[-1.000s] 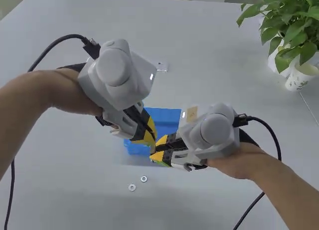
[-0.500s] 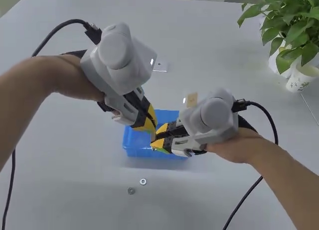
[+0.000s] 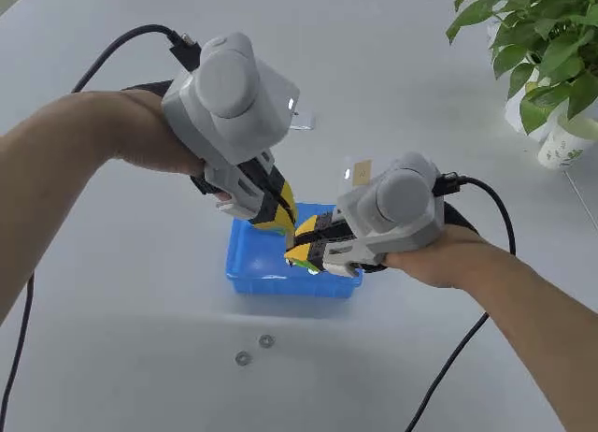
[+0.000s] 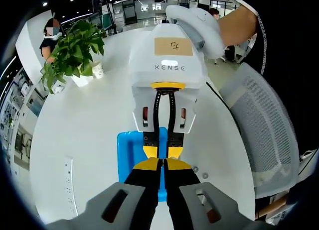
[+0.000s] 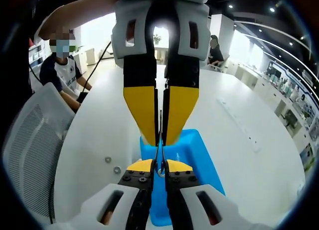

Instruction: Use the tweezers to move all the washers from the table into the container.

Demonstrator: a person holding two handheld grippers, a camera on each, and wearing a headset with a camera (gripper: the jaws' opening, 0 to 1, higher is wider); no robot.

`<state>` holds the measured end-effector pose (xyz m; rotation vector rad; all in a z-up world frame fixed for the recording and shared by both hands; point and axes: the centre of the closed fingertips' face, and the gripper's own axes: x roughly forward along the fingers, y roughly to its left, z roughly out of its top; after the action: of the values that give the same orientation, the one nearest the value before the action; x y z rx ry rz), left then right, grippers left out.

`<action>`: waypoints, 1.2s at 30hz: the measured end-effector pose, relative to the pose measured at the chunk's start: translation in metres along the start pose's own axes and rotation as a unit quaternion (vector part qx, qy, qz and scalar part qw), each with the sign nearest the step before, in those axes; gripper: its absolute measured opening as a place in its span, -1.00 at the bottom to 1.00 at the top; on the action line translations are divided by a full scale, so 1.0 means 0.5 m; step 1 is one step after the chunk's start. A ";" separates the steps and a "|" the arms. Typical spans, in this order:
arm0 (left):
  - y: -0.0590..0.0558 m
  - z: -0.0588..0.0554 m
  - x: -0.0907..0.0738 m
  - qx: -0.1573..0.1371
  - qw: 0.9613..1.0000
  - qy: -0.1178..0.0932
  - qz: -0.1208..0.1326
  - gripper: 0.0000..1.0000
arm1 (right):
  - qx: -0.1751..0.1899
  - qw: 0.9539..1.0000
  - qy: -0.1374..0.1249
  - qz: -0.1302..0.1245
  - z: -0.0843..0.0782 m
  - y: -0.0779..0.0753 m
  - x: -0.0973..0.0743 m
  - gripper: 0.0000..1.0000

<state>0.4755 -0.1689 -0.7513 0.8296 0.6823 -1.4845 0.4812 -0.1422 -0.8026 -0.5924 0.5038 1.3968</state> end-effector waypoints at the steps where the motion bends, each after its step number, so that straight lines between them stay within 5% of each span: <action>1: 0.002 -0.002 0.004 0.001 1.000 0.001 0.000 -0.89 | 0.000 1.000 0.001 -0.001 -0.002 -0.002 0.002 -0.82; 36: 0.063 -0.034 0.089 0.003 1.000 0.003 -0.001 -0.89 | 0.026 0.999 0.030 -0.009 -0.091 -0.058 0.045 -0.81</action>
<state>0.5085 -0.1828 -0.7957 0.8376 0.6837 -1.4876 0.5133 -0.1574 -0.8490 -0.5969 0.5795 1.3476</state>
